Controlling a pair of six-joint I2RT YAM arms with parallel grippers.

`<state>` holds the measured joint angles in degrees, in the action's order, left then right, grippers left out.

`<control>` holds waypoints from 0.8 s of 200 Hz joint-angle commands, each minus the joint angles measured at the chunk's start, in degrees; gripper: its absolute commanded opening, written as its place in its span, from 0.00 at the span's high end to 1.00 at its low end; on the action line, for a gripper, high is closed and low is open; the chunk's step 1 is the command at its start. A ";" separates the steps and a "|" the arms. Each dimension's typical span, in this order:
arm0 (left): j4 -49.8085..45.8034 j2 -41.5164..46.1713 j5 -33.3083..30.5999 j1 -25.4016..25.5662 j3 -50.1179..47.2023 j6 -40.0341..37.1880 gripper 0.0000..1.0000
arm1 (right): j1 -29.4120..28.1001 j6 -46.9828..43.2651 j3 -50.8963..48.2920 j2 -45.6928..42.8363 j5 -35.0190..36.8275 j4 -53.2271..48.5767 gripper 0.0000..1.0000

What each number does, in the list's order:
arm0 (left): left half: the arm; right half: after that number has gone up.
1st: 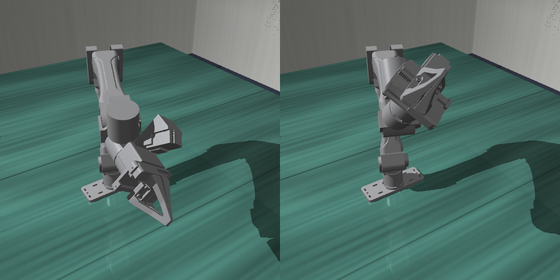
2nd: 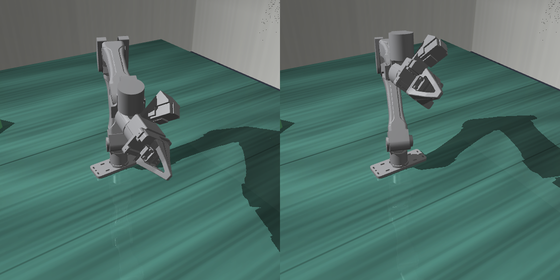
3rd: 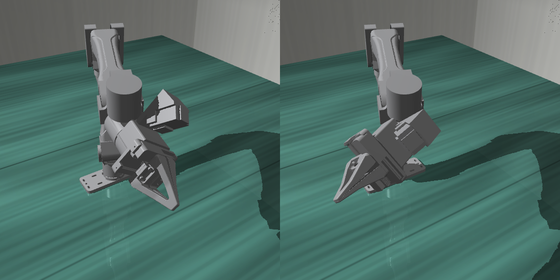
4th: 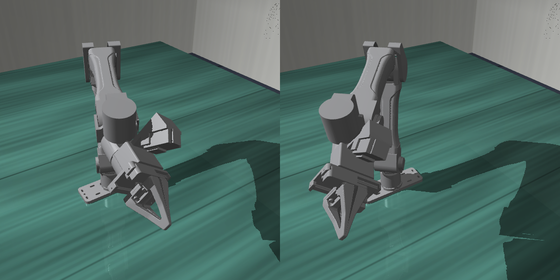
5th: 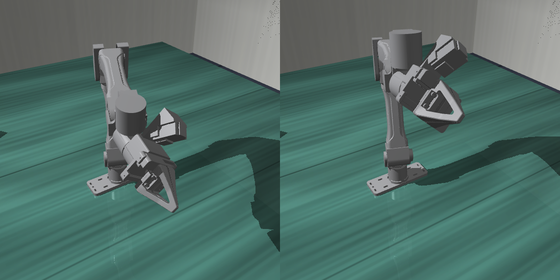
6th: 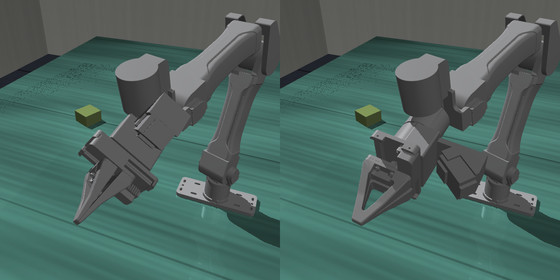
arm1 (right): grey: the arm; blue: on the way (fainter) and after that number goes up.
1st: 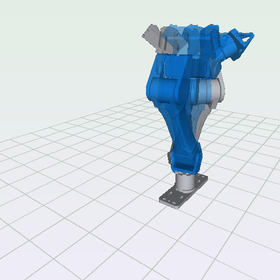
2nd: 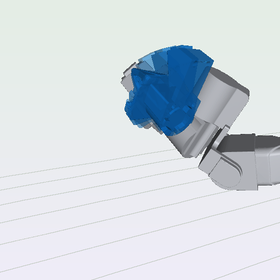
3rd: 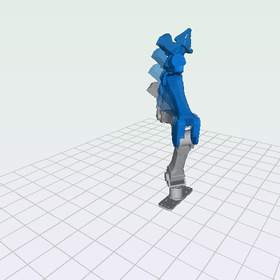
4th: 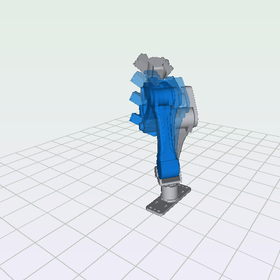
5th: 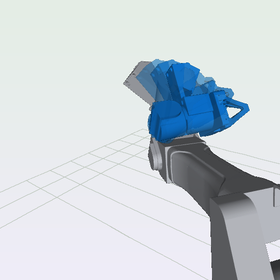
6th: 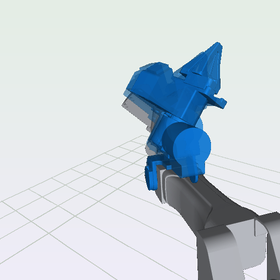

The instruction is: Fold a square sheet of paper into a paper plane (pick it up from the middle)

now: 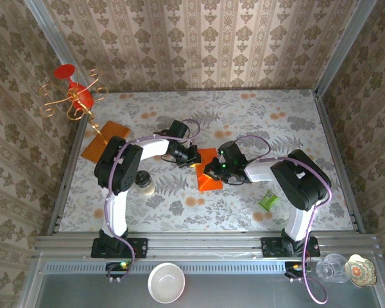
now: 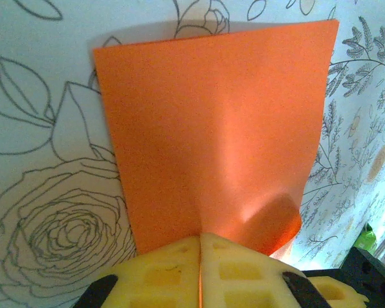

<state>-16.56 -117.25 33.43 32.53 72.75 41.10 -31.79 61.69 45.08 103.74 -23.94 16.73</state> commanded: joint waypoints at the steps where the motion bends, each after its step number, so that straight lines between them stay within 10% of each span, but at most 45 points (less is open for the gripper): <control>1: -2.17 -0.25 -2.15 0.16 -1.91 -0.68 0.90 | -0.38 -0.37 1.50 1.46 0.63 0.53 1.00; 160: -1.92 0.03 -2.10 0.25 -2.62 -0.67 0.90 | -0.20 0.72 0.68 2.31 1.59 1.70 1.00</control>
<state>-15.59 -116.92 33.45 32.53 72.01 41.10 -31.79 62.15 45.08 105.12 -23.99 19.14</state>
